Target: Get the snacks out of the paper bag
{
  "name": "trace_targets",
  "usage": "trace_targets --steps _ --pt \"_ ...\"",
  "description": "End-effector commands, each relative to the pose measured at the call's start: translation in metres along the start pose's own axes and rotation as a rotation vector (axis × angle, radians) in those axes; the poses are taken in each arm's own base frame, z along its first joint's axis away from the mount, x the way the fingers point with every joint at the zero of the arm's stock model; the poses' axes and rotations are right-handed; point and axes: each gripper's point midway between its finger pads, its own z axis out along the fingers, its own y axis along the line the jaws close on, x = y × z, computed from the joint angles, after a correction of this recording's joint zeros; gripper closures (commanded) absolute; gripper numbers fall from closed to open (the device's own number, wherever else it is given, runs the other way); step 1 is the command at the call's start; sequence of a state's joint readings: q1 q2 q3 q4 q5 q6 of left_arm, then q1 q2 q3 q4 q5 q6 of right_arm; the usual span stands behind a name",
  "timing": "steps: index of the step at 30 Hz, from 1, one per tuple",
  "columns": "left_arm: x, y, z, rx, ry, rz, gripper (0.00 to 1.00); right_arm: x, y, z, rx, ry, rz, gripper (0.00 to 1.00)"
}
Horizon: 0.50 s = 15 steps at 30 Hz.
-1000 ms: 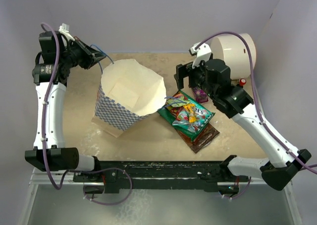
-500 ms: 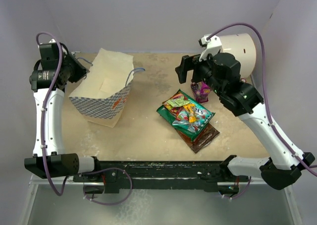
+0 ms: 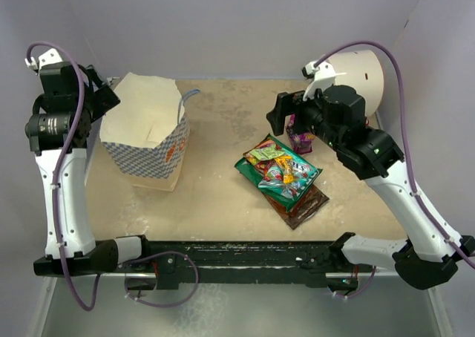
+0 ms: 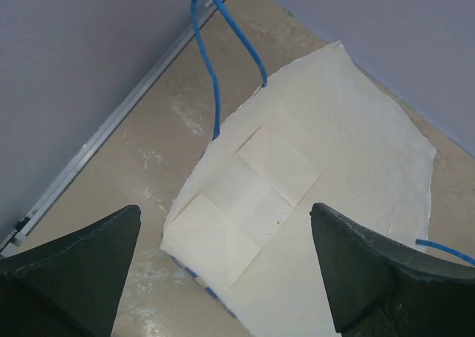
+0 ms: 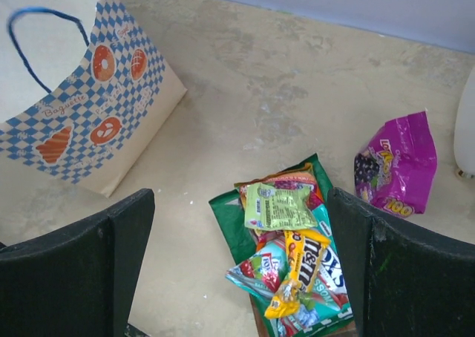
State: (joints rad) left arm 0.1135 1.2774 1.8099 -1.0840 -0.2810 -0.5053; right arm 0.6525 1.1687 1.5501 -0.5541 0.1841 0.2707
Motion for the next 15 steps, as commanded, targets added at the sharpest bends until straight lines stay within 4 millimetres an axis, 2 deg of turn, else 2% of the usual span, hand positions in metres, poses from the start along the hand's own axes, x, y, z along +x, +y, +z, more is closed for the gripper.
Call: trace_targets --steps 1,2,4,6,9,11,13,15 --pt "-0.017 0.016 -0.031 -0.046 -0.11 0.055 0.01 -0.013 -0.01 -0.022 0.045 -0.015 0.02 0.0" --pt "-0.017 0.015 -0.036 -0.035 -0.121 0.069 0.01 -0.013 -0.015 -0.026 0.074 -0.015 0.02 0.0" --pt "-0.018 -0.003 -0.049 0.07 -0.152 0.142 0.01 -0.014 -0.028 -0.034 0.14 -0.031 0.034 0.0" --pt "-0.012 -0.044 -0.074 0.308 -0.175 0.265 0.01 -0.012 -0.038 -0.044 0.188 -0.045 0.056 0.0" --pt "-0.001 -0.085 -0.119 0.603 -0.221 0.38 0.01 -0.01 -0.049 -0.061 0.226 -0.072 0.089 0.0" --pt "0.014 -0.109 -0.15 0.788 -0.231 0.444 0.01 -0.006 -0.056 -0.074 0.251 -0.089 0.112 0.0" --pt "0.029 -0.126 -0.178 0.938 -0.228 0.516 0.01 -0.003 -0.062 -0.089 0.267 -0.113 0.136 0.0" --pt "0.035 -0.132 -0.196 1.007 -0.22 0.531 0.01 -0.003 -0.066 -0.1 0.269 -0.14 0.155 0.0"
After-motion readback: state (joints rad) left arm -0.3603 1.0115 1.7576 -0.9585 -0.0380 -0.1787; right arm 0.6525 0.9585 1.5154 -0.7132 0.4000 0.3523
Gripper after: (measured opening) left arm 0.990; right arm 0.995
